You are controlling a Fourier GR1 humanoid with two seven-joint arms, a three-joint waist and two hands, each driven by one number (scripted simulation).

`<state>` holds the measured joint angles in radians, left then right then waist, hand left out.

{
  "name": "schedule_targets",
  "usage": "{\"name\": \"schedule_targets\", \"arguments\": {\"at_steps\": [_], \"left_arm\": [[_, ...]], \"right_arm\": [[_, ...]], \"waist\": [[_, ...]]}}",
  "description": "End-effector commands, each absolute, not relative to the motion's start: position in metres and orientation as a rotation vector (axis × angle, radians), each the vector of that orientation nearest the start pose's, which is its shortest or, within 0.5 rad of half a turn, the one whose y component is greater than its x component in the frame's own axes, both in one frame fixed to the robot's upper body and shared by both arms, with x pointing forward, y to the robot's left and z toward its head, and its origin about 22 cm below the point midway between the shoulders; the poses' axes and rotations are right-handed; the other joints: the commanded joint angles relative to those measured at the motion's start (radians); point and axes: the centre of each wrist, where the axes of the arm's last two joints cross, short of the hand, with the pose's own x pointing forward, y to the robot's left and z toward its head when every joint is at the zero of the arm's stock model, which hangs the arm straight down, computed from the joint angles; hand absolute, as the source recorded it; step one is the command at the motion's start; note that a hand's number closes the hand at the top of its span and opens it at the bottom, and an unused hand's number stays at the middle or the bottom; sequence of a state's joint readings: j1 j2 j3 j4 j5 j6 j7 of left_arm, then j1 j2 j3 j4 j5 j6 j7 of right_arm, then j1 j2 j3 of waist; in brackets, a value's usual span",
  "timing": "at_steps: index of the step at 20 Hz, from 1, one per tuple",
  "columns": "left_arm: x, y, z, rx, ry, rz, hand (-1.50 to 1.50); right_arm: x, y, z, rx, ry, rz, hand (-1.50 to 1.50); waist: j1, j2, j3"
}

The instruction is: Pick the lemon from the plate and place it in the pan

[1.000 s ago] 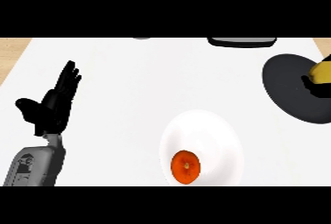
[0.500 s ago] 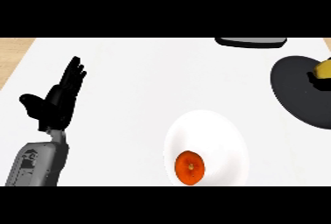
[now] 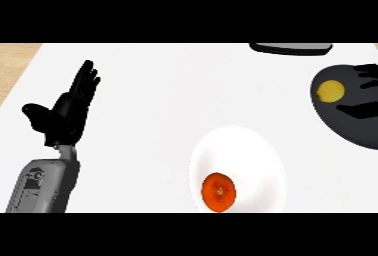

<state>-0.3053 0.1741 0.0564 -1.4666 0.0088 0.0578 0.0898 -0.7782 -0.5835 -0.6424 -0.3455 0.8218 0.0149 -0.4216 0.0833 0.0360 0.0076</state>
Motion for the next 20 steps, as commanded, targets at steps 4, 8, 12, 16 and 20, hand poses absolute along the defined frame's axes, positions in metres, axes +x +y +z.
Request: {"name": "schedule_targets", "arguments": {"at_steps": [4,8,12,16,20], "left_arm": [[0.307,0.262,0.062,0.154,-1.663,-0.089,0.0],[0.305,0.256,0.047,0.151,-1.644,-0.081,0.0],[0.309,0.265,0.052,0.185,-1.637,-0.063,0.0],[0.301,0.273,0.05,0.185,-1.645,-0.053,0.0],[0.304,0.295,0.056,0.2,-1.634,-0.055,0.0]], "right_arm": [[0.35,-0.465,0.047,-0.685,-1.465,0.411,-1.5],[0.363,-0.454,0.055,-0.649,-1.636,0.251,-1.5],[0.341,-0.482,0.054,-0.547,-1.708,0.077,-1.5],[0.29,-0.53,0.047,-0.382,-1.708,0.058,-1.5],[0.255,-0.56,0.054,-0.271,-1.753,0.086,-1.5]], "waist": [[-0.013,-0.007,0.0],[-0.022,-0.007,-0.001],[-0.05,-0.017,-0.002],[-0.062,-0.022,-0.002],[-0.079,-0.029,-0.005]]}}
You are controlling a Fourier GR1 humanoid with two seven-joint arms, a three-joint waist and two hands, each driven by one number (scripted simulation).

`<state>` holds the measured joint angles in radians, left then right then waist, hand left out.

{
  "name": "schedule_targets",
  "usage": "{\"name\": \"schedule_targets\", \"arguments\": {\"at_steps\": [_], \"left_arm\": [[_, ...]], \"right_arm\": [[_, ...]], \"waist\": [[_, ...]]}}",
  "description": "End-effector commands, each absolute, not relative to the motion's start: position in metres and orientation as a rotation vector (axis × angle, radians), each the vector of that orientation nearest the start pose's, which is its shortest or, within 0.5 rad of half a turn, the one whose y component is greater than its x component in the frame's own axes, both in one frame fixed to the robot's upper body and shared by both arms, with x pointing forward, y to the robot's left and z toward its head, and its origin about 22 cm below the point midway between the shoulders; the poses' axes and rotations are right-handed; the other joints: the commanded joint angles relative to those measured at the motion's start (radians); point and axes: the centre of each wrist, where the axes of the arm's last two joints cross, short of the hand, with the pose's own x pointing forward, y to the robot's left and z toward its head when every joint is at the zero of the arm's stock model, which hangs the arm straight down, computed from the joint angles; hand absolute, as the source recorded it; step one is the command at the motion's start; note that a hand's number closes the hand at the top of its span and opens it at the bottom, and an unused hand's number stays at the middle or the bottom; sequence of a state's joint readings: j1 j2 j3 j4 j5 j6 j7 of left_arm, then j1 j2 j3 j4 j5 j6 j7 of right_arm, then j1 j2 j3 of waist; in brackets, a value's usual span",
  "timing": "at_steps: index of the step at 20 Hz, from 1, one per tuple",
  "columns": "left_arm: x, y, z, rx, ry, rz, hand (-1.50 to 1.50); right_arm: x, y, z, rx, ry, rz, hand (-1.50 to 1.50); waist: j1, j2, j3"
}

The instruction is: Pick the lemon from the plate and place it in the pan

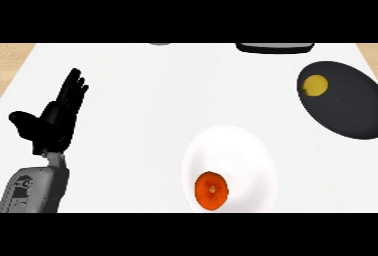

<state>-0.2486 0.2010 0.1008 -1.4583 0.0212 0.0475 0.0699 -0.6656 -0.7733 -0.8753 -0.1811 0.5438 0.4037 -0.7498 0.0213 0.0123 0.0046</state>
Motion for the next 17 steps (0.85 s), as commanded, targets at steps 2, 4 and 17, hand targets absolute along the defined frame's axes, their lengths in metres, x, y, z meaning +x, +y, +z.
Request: {"name": "schedule_targets", "arguments": {"at_steps": [2,4,17], "left_arm": [[0.296,0.279,0.055,0.2,-1.64,-0.059,0.0],[0.294,0.272,0.05,0.2,-1.615,-0.036,0.0],[0.299,0.265,0.052,0.202,-1.621,-0.044,0.0]], "right_arm": [[0.237,-0.574,0.059,-0.269,-1.768,0.076,-1.5],[0.221,-0.591,0.077,-0.251,-1.795,0.087,-1.5],[0.193,-0.592,0.057,-0.295,-1.718,0.163,-1.5]], "waist": [[-0.021,-0.011,-0.002],[-0.029,-0.013,-0.002],[-0.037,-0.017,-0.005]]}}
